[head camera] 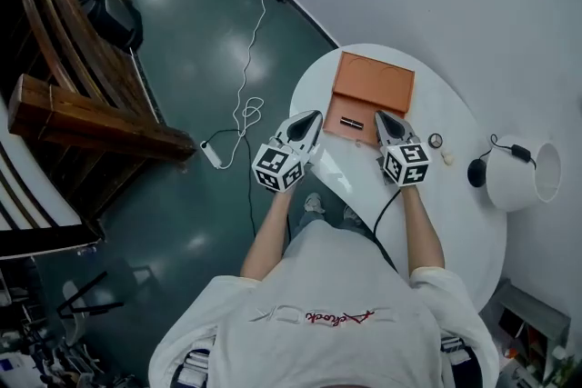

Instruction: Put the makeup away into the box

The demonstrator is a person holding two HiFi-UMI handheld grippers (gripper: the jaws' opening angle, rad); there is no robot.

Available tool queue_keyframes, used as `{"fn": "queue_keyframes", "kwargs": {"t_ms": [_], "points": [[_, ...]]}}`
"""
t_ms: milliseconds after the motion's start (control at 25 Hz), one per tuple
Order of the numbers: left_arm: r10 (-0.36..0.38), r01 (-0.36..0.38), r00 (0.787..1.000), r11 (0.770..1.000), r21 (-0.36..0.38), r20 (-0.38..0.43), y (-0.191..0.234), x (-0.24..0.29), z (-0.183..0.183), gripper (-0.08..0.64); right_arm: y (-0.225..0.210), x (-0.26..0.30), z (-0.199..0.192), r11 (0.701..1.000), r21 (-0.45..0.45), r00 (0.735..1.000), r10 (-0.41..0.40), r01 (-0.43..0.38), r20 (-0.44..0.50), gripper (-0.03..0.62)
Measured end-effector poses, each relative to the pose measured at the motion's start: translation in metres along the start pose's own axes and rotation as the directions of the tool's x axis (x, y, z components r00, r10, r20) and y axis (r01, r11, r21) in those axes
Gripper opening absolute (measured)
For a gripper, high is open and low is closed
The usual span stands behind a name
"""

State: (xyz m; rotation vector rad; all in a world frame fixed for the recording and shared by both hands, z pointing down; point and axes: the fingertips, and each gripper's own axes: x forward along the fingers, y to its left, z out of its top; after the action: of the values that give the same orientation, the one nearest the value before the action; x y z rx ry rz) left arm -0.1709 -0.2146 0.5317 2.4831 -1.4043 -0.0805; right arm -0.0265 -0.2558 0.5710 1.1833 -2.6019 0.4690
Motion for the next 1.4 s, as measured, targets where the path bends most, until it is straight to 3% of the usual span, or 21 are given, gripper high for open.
{"fn": "queue_keyframes", "kwargs": {"t_ms": [160,320,560,720,960,1400], "points": [[-0.087,0.087,0.996,0.996,0.009,-0.018,-0.029,0.024,-0.001,0.009,-0.036,-0.039,0.000,0.994,0.007,0.994,-0.112,0.112,0.018,0.020],[-0.200,0.201,0.979,0.980,0.009,-0.043,-0.071,0.061,-0.009,0.011,-0.079,-0.091,-0.014,0.970,0.039,0.970,-0.243,0.242,0.016,0.020],[-0.384,0.386,0.919,0.923,0.003,-0.092,-0.149,0.116,-0.025,0.011,-0.134,-0.174,-0.041,0.899,0.105,0.904,-0.428,0.426,0.000,0.020],[-0.465,0.468,0.876,0.884,-0.010,-0.126,-0.192,0.139,-0.042,0.011,-0.156,-0.216,-0.057,0.854,0.136,0.863,-0.504,0.502,-0.016,0.020],[-0.512,0.514,0.842,0.857,-0.030,-0.169,-0.220,0.152,-0.064,0.009,-0.166,-0.239,-0.088,0.826,0.159,0.841,-0.538,0.541,-0.065,0.020],[-0.481,0.478,0.845,0.875,-0.074,-0.234,-0.213,0.150,-0.104,0.011,-0.162,-0.225,-0.146,0.834,0.202,0.857,-0.488,0.514,-0.166,0.020]]}}
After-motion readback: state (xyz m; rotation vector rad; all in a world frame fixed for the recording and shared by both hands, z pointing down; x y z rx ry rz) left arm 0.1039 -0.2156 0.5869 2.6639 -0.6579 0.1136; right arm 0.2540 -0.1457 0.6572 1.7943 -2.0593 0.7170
